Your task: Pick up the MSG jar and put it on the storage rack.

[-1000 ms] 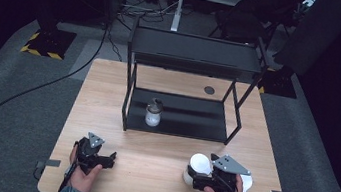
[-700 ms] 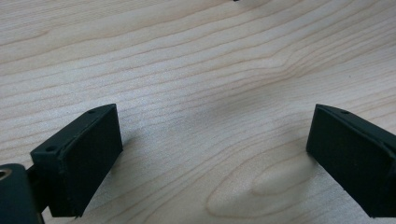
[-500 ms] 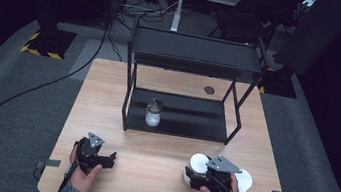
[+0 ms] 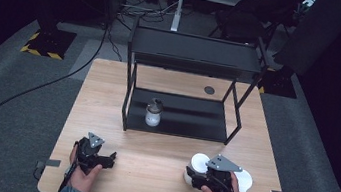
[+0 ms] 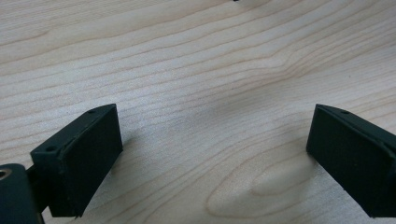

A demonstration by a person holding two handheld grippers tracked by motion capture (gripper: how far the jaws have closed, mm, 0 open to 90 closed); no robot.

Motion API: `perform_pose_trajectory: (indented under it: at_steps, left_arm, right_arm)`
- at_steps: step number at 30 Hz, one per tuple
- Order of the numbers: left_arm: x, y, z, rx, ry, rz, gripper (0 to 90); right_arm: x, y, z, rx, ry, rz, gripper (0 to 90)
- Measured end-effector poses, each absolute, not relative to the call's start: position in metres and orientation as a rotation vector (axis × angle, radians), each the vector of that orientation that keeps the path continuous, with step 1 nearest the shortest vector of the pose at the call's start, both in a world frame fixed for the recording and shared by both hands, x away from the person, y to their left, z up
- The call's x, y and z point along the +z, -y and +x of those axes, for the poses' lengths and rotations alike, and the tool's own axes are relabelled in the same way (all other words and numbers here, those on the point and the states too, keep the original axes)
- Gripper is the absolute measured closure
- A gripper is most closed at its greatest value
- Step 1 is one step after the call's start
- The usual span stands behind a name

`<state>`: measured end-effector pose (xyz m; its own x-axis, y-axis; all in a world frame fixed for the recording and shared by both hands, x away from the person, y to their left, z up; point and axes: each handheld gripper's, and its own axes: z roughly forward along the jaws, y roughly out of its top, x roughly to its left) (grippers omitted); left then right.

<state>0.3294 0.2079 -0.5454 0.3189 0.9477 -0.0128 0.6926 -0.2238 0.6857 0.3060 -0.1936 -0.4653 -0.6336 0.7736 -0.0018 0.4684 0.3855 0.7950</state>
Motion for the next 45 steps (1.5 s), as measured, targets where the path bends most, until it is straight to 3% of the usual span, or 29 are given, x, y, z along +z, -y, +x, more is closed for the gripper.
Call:
perform_pose_trajectory:
  at_steps: [45]
  left_arm:
    - [-0.546,-0.209,0.329,0.555,-1.438,1.995,3.2]
  right_arm:
    - [-0.359,0.194,0.346,1.183,-2.226,1.03,30.7]
